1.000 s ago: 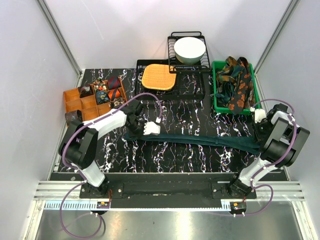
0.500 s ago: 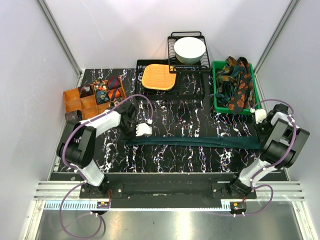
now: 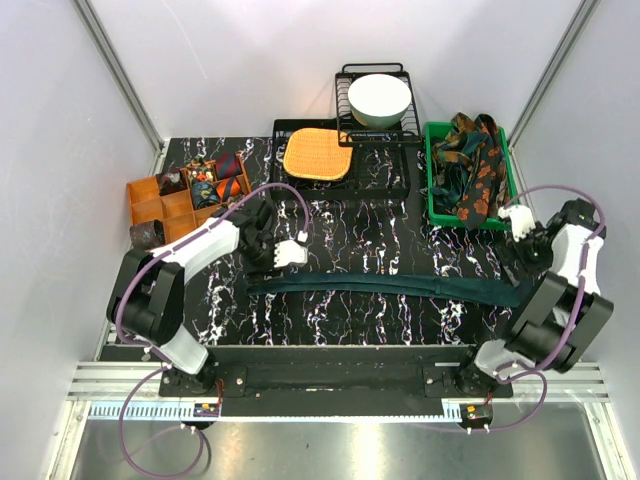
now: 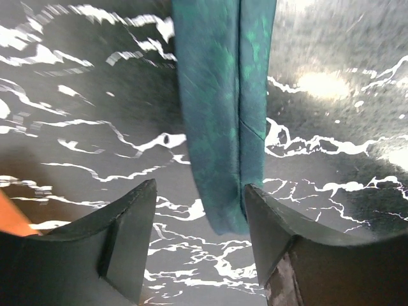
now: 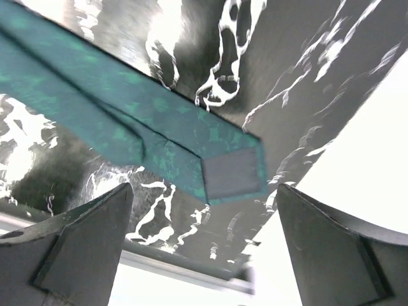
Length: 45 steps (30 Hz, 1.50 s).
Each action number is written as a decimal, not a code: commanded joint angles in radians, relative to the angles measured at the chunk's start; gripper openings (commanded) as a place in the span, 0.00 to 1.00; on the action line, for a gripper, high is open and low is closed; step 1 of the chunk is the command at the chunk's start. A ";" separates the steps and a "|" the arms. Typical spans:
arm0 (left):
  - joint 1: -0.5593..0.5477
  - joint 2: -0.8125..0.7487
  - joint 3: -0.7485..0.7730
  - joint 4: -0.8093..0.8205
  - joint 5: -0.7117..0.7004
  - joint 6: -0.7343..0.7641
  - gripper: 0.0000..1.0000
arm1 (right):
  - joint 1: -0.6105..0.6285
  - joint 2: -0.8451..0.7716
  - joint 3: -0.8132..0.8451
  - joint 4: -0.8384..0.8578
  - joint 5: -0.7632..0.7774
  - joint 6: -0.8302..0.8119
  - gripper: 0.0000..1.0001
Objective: Roll the ties
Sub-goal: Flatten out the tie at the center of the board.
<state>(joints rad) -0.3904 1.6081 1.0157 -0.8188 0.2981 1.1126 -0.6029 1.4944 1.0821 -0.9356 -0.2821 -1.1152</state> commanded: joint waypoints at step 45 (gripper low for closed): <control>-0.042 -0.028 0.041 0.056 0.081 0.003 0.64 | 0.430 0.153 -0.085 -0.034 0.080 -0.587 0.61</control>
<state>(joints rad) -0.4320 1.5890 1.0580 -0.7879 0.3634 1.1023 -0.1818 1.6356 0.9539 -0.9588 -0.2241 -1.6760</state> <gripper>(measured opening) 0.636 0.642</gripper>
